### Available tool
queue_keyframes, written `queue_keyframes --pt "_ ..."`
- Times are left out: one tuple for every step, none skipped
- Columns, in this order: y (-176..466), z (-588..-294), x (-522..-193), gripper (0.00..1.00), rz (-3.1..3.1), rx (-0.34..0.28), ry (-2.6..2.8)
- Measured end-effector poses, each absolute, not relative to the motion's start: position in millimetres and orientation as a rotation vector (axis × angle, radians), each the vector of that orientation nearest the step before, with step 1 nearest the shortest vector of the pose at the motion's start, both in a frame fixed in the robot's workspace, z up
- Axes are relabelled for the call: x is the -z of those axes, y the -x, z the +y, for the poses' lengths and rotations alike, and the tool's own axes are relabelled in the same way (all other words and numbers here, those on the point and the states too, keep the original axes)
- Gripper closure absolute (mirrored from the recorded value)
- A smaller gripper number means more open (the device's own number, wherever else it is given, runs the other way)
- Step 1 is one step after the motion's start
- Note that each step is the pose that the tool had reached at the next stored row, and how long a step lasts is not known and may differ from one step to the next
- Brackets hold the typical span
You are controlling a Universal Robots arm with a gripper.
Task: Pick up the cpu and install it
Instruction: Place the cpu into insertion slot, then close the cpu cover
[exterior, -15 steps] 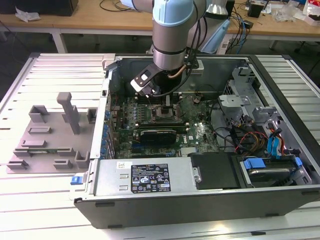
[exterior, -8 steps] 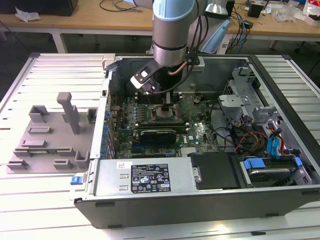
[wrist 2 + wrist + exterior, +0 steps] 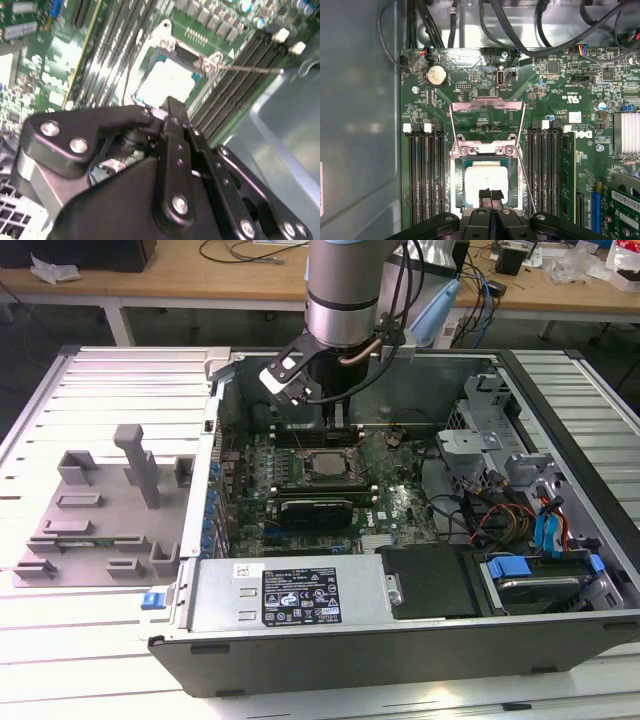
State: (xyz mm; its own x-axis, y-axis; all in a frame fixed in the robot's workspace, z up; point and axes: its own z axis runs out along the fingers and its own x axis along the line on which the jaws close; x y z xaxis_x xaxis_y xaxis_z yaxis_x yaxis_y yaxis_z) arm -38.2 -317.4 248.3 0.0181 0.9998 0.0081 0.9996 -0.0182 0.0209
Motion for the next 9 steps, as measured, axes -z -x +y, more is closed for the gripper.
queue_keyframes --pt "38.2 -317.4 -248.4 0.89 2.195 -0.032 -2.235" --pt "38.2 -317.4 -248.5 0.89 2.195 -0.032 -2.235" --pt "38.2 -317.4 -248.6 0.89 2.195 -0.032 -2.235" --pt "38.2 -317.4 -248.6 0.89 2.195 -0.032 -2.235" --pt "38.2 -317.4 -248.6 0.89 2.195 -0.032 -2.235" --pt "38.2 -317.4 -248.7 0.89 2.195 -0.032 -2.235" --pt "38.2 -317.3 -248.7 0.89 2.195 -0.032 -2.235" --pt "38.2 -317.3 -248.7 0.89 2.195 -0.032 -2.235" --pt "38.2 -317.3 -248.8 0.89 2.195 -0.032 -2.235"
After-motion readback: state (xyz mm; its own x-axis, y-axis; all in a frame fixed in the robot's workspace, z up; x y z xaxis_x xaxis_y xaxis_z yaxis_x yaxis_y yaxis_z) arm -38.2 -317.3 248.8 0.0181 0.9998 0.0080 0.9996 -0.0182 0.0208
